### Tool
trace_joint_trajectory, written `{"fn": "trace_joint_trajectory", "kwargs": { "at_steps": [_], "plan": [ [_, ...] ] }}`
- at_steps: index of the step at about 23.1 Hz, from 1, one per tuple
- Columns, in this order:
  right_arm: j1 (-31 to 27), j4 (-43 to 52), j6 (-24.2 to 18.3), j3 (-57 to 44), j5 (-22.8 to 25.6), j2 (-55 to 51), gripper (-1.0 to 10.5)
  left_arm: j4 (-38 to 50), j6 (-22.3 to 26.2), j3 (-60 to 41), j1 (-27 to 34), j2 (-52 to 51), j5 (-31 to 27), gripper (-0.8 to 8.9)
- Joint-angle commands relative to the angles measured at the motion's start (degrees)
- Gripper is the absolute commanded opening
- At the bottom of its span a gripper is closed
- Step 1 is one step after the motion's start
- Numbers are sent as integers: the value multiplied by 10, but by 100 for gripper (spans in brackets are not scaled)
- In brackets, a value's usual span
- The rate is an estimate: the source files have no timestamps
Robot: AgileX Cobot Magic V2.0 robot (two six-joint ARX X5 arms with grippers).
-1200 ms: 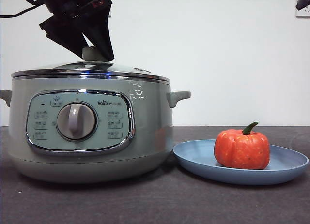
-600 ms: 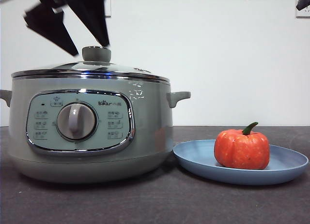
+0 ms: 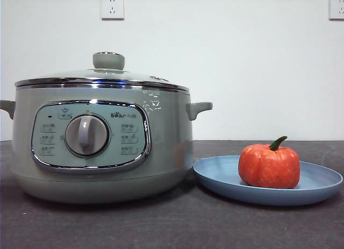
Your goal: Take the pumpkin out from the steamer,put the pumpkin in the blue plate,close the lid
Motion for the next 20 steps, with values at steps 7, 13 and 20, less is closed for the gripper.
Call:
{"fn": "trace_joint_trajectory", "kwargs": {
  "at_steps": [7, 13, 20],
  "plan": [
    [5, 113, -9, -153, -84, -127, -6, 104, -35, -259, 0, -216, -14, -8],
    [3, 112, -10, -153, -78, -114, 2, 83, -45, -264, 0, -226, -15, -4],
    [3, 80, -10, -153, -79, -114, 2, 81, -45, -264, 0, -219, -14, -4]
  ]
}}
